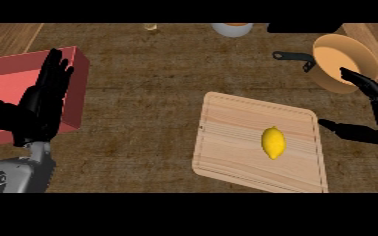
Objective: Pick the lemon from the cutting board and place it in the pot
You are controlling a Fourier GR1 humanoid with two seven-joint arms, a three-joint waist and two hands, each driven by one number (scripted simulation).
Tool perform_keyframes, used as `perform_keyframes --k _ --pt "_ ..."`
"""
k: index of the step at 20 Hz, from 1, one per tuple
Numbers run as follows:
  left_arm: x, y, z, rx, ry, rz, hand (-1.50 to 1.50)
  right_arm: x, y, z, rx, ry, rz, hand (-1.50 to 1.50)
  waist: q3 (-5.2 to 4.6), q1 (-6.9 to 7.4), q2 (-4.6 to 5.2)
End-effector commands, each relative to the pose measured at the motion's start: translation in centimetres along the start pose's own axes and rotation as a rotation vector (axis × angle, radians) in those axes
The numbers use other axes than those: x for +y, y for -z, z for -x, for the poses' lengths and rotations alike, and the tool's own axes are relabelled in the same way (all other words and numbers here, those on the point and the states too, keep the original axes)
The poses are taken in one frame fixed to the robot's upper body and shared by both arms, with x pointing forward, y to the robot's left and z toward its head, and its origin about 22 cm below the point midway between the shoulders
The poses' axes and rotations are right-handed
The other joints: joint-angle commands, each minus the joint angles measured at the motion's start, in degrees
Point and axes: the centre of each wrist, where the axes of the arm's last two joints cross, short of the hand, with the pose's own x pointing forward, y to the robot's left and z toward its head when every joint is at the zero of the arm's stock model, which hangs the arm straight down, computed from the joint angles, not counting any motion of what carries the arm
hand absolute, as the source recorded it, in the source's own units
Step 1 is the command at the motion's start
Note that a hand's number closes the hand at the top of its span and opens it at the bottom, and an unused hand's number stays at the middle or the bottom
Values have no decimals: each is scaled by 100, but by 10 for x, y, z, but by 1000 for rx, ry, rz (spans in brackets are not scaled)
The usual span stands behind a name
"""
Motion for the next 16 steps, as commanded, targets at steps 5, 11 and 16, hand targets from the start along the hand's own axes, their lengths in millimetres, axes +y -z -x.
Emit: perform_keyframes --k 5,11,16 --pt "0 5 -16 25 6 15 0 -4 25 -46 68 -141 -329 -150 -19 -35 -38" --pt "8 2 -2 22 -5 13 0 21 31 -71 203 -335 -624 -150 -26 -5 -31" --pt "9 11 -8 2 -4 28 0 49 51 -104 297 -437 -767 -150 -19 11 -19"
